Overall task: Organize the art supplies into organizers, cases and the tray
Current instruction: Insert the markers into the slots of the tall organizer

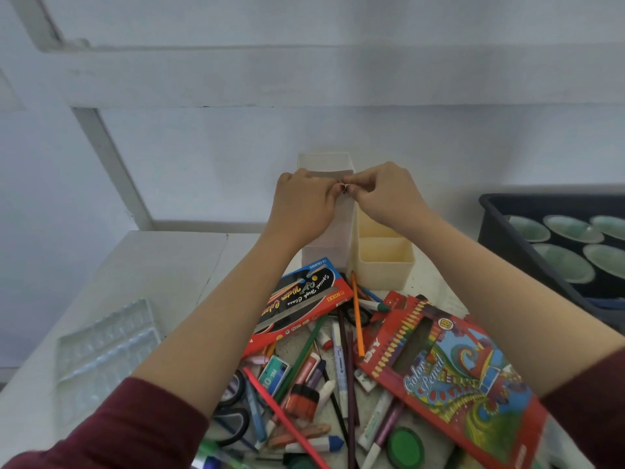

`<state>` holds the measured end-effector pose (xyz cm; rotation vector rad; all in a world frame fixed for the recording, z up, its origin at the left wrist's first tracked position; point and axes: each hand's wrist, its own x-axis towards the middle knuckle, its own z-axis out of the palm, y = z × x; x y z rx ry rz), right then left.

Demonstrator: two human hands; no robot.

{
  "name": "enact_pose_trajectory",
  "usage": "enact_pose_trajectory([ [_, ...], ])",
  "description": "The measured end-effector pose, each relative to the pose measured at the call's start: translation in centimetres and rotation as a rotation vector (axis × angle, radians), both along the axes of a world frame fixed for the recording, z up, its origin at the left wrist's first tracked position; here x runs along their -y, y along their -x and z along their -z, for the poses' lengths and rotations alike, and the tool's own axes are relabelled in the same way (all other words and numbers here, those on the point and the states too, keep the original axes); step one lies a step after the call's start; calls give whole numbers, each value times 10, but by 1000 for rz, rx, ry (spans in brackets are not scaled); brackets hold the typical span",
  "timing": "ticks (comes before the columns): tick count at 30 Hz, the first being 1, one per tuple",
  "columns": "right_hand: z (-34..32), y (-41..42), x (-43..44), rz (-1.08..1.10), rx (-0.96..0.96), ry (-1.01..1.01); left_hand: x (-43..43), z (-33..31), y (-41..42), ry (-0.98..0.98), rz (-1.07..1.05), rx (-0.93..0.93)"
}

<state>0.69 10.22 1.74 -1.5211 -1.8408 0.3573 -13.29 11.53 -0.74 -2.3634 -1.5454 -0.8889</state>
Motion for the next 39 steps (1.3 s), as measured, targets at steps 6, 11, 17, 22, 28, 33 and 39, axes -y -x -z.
enact_pose_trajectory([
  [6,0,2,17,98,374,-189,23,6,7,-228,3,149],
  [11,21,4,54,19,341,-471,69,15,29,-105,170,219],
  [17,52,-6,130,-505,613,101,118,41,47,547,258,116],
  [22,72,-16,168,-606,746,257,142,63,35,696,265,-76],
  [28,76,-18,180,-573,834,245,150,81,9,707,90,-196],
  [33,80,-13,180,-543,897,233,152,84,-9,653,-84,-229],
  [39,81,-15,180,-552,906,224,155,81,-16,661,-145,-210],
])
